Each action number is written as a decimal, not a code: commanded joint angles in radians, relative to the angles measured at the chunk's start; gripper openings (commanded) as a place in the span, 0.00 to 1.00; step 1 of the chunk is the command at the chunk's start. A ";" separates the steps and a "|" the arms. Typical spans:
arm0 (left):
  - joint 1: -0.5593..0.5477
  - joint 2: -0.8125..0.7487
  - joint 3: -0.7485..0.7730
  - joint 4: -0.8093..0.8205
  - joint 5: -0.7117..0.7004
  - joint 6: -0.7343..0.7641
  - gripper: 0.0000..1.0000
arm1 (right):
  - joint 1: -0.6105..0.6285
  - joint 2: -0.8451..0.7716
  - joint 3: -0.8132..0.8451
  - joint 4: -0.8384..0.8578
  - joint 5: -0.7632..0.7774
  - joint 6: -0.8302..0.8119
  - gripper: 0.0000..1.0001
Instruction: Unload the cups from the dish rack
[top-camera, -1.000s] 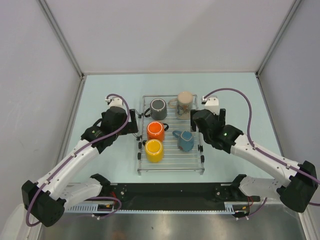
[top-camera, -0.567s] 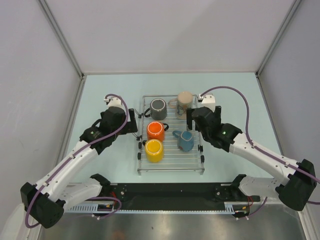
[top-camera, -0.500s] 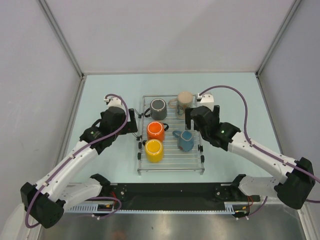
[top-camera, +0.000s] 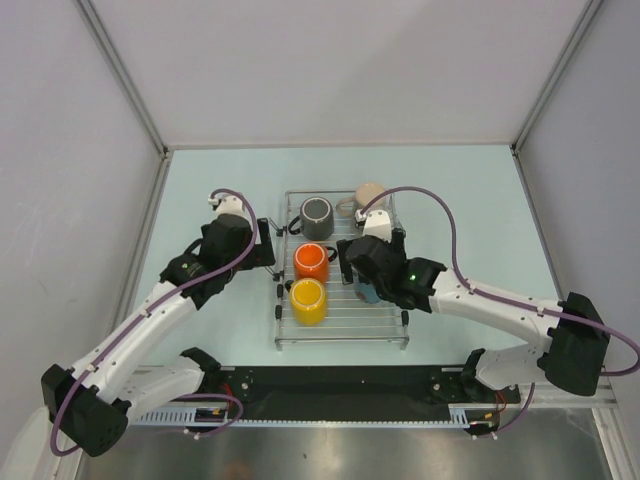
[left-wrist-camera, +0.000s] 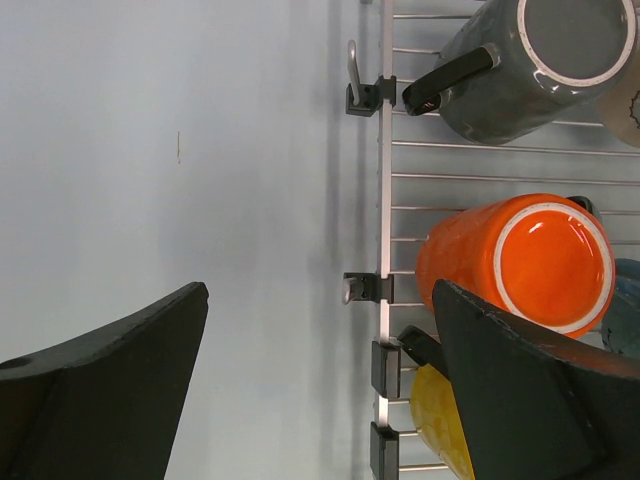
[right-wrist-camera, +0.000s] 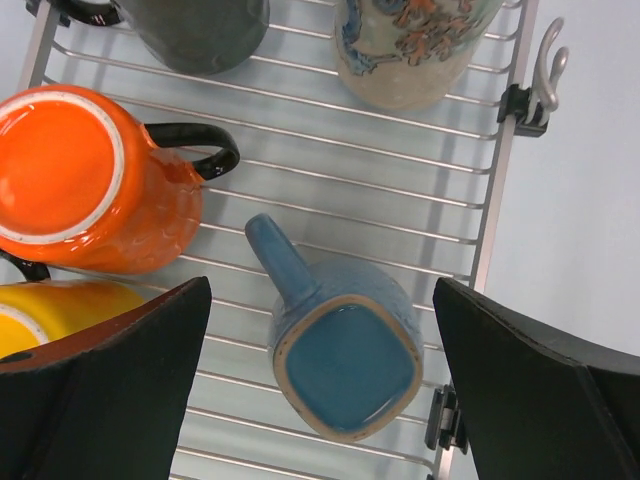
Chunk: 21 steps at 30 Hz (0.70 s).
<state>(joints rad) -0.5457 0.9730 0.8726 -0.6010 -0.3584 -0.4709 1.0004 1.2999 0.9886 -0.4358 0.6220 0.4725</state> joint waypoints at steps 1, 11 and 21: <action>0.001 -0.011 -0.007 0.014 0.010 -0.020 1.00 | 0.015 0.035 0.002 -0.004 0.051 0.061 1.00; 0.001 0.006 -0.007 0.007 0.016 -0.026 1.00 | 0.015 0.090 0.007 -0.052 0.093 0.129 0.97; 0.001 0.010 -0.018 0.004 0.022 -0.040 1.00 | 0.023 0.110 0.064 -0.211 0.064 0.276 0.93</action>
<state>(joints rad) -0.5457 0.9882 0.8642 -0.6029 -0.3504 -0.4881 1.0126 1.4094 1.0039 -0.5816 0.6689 0.6640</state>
